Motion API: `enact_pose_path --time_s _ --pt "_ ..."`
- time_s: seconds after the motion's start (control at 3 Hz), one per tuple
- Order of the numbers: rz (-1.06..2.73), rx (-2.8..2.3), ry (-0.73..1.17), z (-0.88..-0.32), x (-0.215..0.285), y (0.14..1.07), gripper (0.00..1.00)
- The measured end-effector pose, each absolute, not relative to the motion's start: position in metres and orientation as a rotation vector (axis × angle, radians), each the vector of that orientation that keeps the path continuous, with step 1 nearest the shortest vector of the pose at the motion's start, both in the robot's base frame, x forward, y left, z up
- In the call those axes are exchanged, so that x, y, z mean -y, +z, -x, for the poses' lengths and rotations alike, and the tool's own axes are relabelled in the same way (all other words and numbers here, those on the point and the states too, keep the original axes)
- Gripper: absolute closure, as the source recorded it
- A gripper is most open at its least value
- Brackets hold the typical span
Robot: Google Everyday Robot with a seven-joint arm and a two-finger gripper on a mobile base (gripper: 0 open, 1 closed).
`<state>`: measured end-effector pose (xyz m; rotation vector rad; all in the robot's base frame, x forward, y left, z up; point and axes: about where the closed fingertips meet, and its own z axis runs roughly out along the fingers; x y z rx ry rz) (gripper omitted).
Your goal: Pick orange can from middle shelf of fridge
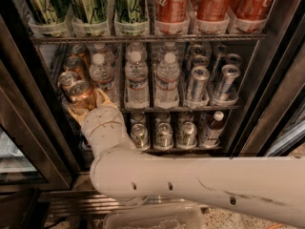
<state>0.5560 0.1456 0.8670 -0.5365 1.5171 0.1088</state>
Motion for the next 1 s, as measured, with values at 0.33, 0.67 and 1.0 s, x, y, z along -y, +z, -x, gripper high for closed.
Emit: enact_pose_path --time_s 0.33,0.67,1.0 --pt "0.549 -1.535 0.133 -0.540 -0.140 0.859 1.00" --pt "0.545 -1.548 0.184 -0.507 -0.128 0.849 1.00" --pt "0.503 -1.553 0.273 -0.487 -0.109 0.850 1.00"
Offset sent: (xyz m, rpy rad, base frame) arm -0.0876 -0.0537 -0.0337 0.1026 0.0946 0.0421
